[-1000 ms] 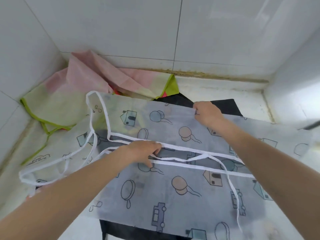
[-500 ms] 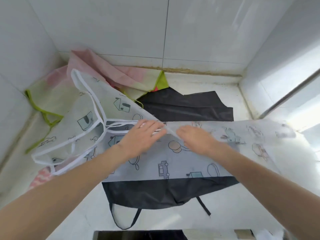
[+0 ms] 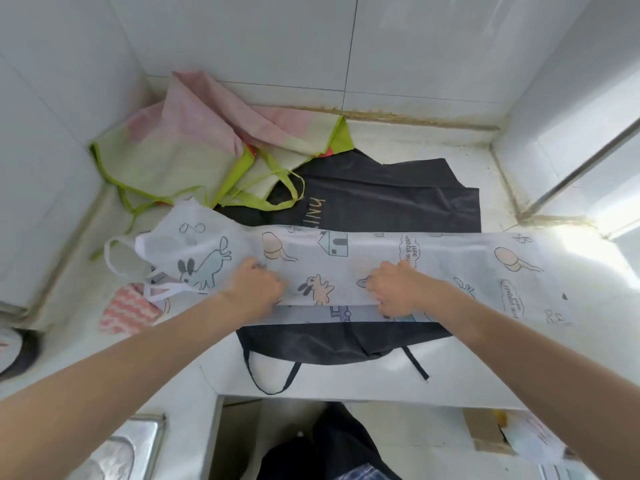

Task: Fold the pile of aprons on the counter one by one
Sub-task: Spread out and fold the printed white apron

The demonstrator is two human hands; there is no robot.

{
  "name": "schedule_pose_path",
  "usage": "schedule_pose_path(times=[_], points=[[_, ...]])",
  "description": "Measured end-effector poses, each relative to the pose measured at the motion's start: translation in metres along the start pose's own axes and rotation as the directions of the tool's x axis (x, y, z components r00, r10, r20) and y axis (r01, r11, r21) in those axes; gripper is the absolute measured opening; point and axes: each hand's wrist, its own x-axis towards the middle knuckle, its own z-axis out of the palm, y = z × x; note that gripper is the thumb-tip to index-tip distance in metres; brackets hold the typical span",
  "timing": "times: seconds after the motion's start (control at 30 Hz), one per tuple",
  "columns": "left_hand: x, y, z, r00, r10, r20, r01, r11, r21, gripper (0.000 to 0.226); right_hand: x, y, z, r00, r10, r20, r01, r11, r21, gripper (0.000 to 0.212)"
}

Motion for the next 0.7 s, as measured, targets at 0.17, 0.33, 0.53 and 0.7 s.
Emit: schedule_pose_path(times=[0.17, 0.33, 0.53, 0.7], points=[[0.004, 0.007, 0.019, 0.993, -0.071, 0.096, 0.084, 0.987, -0.136, 0.035, 0.003, -0.01, 0.004, 0.995, 0.005, 0.104, -0.014, 0.996, 0.09, 0.026], [0.001, 0.019, 0.009, 0.982, -0.085, 0.168, 0.081, 0.996, 0.028, 0.033, 0.002, -0.009, 0.009, 0.986, 0.011, 0.168, -0.056, 0.963, 0.264, 0.029], [-0.012, 0.011, -0.013, 0.998, 0.029, 0.052, -0.031, 0.999, 0.03, 0.011, 0.007, -0.018, 0.002, 0.952, 0.032, 0.305, -0.094, 0.977, 0.19, 0.021], [-0.011, 0.004, 0.002, 0.969, 0.122, 0.216, -0.097, 0.988, -0.121, 0.015, 0.004, -0.027, -0.001, 0.952, 0.025, 0.306, -0.062, 0.992, 0.113, 0.034]])
